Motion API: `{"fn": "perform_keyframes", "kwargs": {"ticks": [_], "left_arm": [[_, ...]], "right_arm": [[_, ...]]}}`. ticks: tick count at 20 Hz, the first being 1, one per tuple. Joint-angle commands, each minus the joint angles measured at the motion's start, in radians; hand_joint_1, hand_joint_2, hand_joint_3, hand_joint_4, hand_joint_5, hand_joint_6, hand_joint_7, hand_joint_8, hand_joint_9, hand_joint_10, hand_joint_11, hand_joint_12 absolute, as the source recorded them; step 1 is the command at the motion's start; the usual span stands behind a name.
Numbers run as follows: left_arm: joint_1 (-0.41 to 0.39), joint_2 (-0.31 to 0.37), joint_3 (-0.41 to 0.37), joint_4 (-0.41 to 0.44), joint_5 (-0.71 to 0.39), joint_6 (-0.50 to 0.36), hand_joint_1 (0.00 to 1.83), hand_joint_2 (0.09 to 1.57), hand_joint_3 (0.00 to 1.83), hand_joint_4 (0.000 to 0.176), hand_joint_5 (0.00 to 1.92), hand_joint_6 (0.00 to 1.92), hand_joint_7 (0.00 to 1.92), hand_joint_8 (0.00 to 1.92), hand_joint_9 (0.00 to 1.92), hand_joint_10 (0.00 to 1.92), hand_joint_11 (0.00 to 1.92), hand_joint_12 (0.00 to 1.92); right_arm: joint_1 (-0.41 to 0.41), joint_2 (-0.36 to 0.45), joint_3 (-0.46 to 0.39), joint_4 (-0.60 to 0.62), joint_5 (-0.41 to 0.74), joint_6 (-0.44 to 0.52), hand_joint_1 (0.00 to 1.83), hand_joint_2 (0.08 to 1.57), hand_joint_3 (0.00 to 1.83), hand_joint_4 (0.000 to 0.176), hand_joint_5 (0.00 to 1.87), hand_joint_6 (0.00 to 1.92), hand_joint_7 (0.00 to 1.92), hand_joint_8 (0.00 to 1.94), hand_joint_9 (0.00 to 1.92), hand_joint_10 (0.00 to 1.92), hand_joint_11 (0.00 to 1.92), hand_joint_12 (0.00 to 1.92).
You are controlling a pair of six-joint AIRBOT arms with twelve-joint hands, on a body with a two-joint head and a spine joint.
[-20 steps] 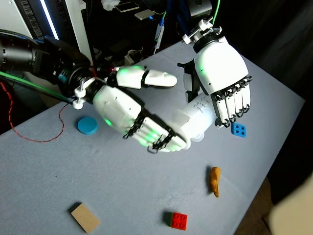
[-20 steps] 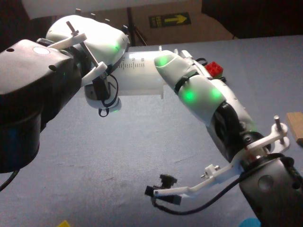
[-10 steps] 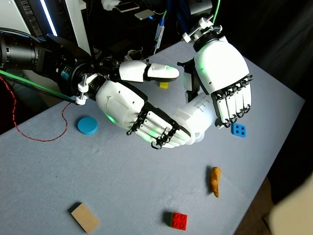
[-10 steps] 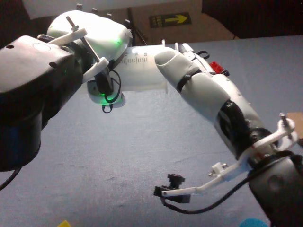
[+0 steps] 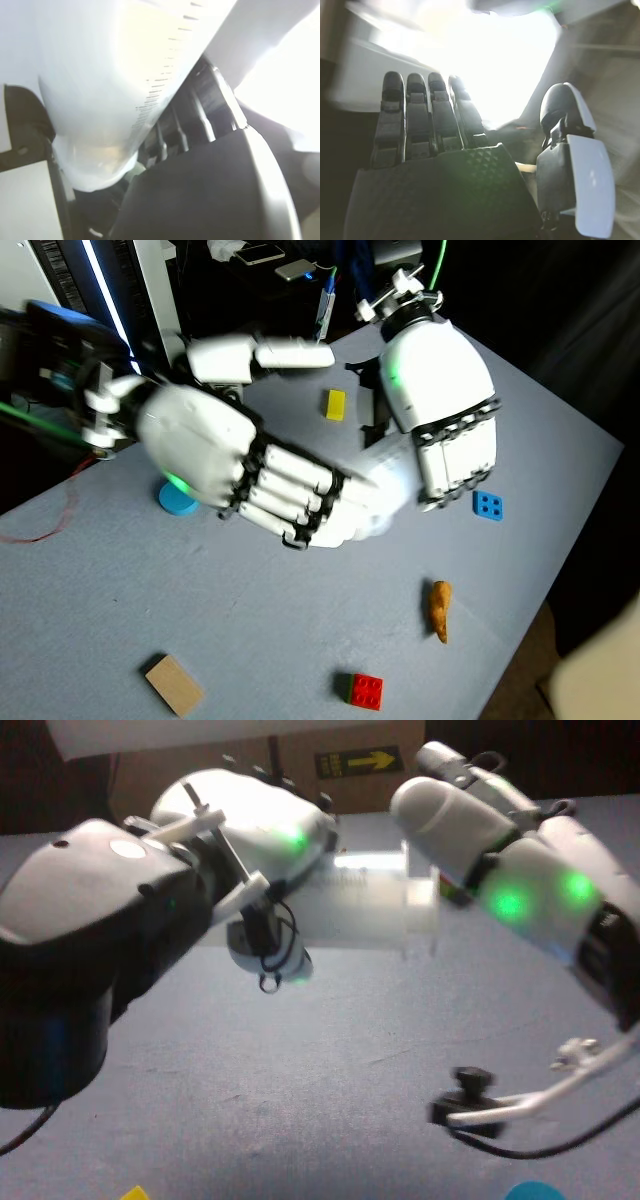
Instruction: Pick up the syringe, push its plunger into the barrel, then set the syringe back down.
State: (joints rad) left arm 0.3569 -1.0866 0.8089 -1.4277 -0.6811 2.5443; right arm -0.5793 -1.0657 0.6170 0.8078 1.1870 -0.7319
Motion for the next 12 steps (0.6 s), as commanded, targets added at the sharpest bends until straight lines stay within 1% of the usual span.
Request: {"fn": "perform_keyframes", "kwargs": {"ticks": [1,2,3,4,5,7,8,9,11,12], "left_arm": [[-0.006,0.002,0.002,0.084,-0.044,0.008,1.36,1.17,0.0,0.0,0.9,0.92,0.79,1.3,0.82,1.44,0.8,1.38],[0.001,-0.002,0.003,0.084,-0.045,0.008,1.36,1.17,0.0,0.0,0.9,0.92,0.78,1.31,0.82,1.44,0.8,1.38],[0.01,-0.008,0.004,0.084,-0.047,0.007,1.36,1.17,0.0,0.0,0.89,0.94,0.78,1.3,0.83,1.43,0.81,1.35],[0.015,-0.012,0.006,0.084,-0.047,0.007,1.36,1.17,0.0,0.0,0.89,0.93,0.78,1.31,0.83,1.44,0.82,1.34],[0.019,-0.015,0.006,0.084,-0.048,0.007,1.36,1.17,0.0,0.0,0.89,0.92,0.78,1.31,0.83,1.44,0.83,1.35],[0.03,-0.023,0.004,0.085,-0.061,0.003,1.36,1.17,0.0,0.0,0.88,0.93,0.78,1.3,0.84,1.43,0.84,1.35],[0.034,-0.031,0.005,0.085,-0.069,0.003,1.37,1.16,0.0,0.0,0.9,0.92,0.8,1.28,0.85,1.41,0.84,1.33],[0.037,-0.036,0.005,0.085,-0.074,-0.001,1.36,1.17,0.0,0.0,0.9,0.92,0.79,1.3,0.83,1.43,0.84,1.34],[0.047,-0.055,0.006,0.085,-0.086,-0.006,1.37,1.17,0.0,0.0,0.89,0.92,0.81,1.28,0.84,1.42,0.83,1.35],[0.051,-0.071,0.013,0.085,-0.089,-0.008,1.37,1.16,0.0,0.0,0.9,0.91,0.81,1.27,0.85,1.41,0.83,1.35]], "right_arm": [[-0.005,0.021,-0.004,-0.047,0.102,0.011,0.06,1.1,0.0,0.0,0.13,0.0,0.14,0.0,0.12,0.0,0.0,0.39],[-0.023,0.048,-0.01,-0.055,0.089,-0.004,0.05,1.1,0.0,0.0,0.13,0.0,0.14,0.0,0.12,0.0,0.0,0.39],[-0.039,0.074,-0.014,-0.089,0.091,-0.006,0.05,1.1,0.0,0.0,0.13,0.0,0.13,0.0,0.12,0.0,0.0,0.39],[-0.042,0.091,-0.021,-0.092,0.107,-0.007,0.04,1.1,0.0,0.0,0.13,0.0,0.14,0.0,0.12,0.0,0.0,0.39],[-0.042,0.101,-0.027,-0.092,0.11,-0.02,0.04,1.1,0.0,0.0,0.13,0.0,0.14,0.0,0.12,0.0,0.0,0.39],[-0.038,0.122,-0.03,-0.092,0.075,-0.054,0.0,1.1,0.0,0.0,0.09,0.0,0.11,0.0,0.09,0.0,0.0,0.33],[-0.037,0.13,-0.03,-0.097,0.059,-0.07,0.02,1.11,0.0,0.0,0.09,0.0,0.1,0.0,0.09,0.0,0.0,0.31],[-0.037,0.133,-0.03,-0.097,0.045,-0.089,0.03,1.11,0.0,0.0,0.11,0.01,0.11,0.0,0.1,0.0,0.0,0.31],[-0.044,0.139,-0.033,-0.144,-0.002,-0.144,0.05,1.1,0.0,0.0,0.12,0.01,0.13,0.01,0.11,0.01,0.0,0.35],[-0.043,0.142,-0.04,-0.189,0.001,-0.207,0.04,1.11,0.0,0.0,0.11,0.0,0.12,0.0,0.11,0.0,0.0,0.35]]}}
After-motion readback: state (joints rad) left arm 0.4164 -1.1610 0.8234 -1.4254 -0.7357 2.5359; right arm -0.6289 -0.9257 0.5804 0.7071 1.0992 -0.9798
